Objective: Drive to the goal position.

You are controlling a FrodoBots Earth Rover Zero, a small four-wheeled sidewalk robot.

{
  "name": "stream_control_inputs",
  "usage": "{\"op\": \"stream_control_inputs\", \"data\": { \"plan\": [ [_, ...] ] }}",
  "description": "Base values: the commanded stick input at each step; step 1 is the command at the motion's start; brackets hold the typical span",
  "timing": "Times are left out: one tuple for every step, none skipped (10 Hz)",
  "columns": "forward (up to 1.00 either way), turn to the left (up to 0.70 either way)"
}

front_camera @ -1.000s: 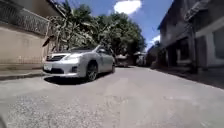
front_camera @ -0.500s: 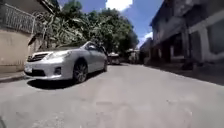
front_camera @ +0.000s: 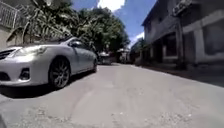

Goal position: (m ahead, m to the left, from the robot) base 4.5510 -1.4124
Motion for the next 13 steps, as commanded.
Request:
{"op": "stream_control_inputs", "data": {
  "plan": [
    [1.00, -0.02],
    [1.00, 0.04],
    [1.00, 0.11],
    [1.00, 0.15],
    [1.00, 0.12],
    [1.00, 0.09],
    [1.00, 0.05],
    [1.00, 0.08],
    [1.00, 0.10],
    [1.00, 0.07],
    [1.00, 0.06],
    [1.00, 0.07],
    [1.00, 0.08]
  ]
}}
